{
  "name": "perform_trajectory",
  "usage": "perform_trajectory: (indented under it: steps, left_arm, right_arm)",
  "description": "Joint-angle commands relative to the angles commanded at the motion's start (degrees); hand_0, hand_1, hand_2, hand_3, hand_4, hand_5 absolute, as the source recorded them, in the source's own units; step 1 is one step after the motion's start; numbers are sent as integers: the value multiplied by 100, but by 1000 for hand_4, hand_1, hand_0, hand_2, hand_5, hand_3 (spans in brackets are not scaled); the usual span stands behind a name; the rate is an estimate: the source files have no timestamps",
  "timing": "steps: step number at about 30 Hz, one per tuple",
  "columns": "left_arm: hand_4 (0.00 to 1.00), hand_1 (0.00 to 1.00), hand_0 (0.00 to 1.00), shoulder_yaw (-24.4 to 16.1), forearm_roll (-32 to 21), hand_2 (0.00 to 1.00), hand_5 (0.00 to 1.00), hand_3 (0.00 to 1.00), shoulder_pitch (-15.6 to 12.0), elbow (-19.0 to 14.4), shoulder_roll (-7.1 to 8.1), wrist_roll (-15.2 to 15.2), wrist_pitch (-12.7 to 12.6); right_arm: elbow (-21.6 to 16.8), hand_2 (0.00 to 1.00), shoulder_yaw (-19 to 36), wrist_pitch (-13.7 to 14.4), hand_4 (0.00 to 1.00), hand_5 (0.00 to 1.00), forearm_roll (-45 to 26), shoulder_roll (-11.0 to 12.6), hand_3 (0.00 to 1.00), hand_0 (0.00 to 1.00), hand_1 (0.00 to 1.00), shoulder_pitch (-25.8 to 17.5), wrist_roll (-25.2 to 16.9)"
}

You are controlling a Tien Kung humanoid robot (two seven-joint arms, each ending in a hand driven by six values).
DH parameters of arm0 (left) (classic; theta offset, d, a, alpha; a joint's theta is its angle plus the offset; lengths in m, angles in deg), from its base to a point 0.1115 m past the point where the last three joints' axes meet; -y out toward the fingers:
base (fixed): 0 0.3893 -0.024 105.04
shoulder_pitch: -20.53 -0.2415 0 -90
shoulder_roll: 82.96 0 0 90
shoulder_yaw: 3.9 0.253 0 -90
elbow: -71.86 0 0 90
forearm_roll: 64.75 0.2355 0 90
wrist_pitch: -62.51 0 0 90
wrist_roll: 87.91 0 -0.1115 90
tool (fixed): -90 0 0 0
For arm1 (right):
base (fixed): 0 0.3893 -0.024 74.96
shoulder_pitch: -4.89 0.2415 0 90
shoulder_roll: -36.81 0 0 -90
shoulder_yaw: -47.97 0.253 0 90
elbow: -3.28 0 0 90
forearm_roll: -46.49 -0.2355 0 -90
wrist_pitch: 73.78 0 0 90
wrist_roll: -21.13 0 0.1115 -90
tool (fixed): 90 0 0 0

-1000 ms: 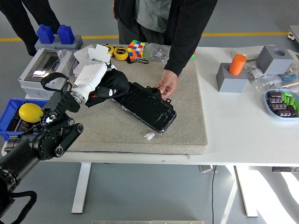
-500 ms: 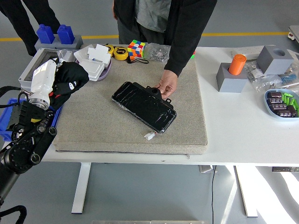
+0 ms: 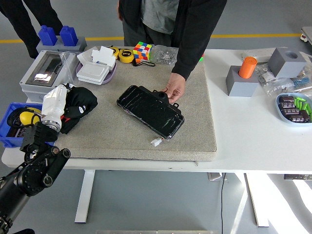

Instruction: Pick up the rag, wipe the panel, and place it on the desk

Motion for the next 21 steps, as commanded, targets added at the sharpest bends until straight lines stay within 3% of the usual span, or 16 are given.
perform_trajectory:
  steps: [5, 6, 11, 12, 17, 19, 21]
  left_arm:
    - [943, 576, 435, 31, 55, 581, 4, 589, -27, 34, -6, -97, 164]
    - [998, 980, 890, 33, 95, 977, 386, 961, -33, 27, -1, -110, 175]
    - [998, 980, 890, 24, 102, 977, 386, 961, -58, -40, 16, -15, 163]
    - [998, 998, 998, 18, 93, 998, 619, 998, -61, -54, 17, -2, 164]
    - [998, 998, 998, 5, -176, 998, 619, 998, -87, -191, 39, 173, 138]
    - [998, 998, 998, -23, -309, 998, 665, 998, -123, -301, 51, 272, 84]
    - [998, 998, 998, -78, -563, 998, 665, 998, -197, -472, 63, 523, -65]
  right_arm:
    - [0, 550, -6, -1, 934, 366, -1, 7, 538, 593, 605, -6, 1]
    - [-1, 550, -6, -1, 934, 366, -3, 8, 538, 592, 605, -8, 0]
    - [-1, 550, -18, -6, 934, 366, -4, 8, 538, 592, 605, -19, 0]
    - [0, 550, -20, -7, 934, 366, -4, 7, 538, 594, 605, -19, 1]
    - [-5, 550, -10, -10, 934, 366, -4, 1, 538, 594, 605, -8, -1]
    - [-5, 550, 5, -10, 934, 366, -1, 0, 538, 592, 606, -7, -2]
    - [-1, 550, 16, -10, 934, 366, 2, -1, 538, 592, 606, -5, -1]
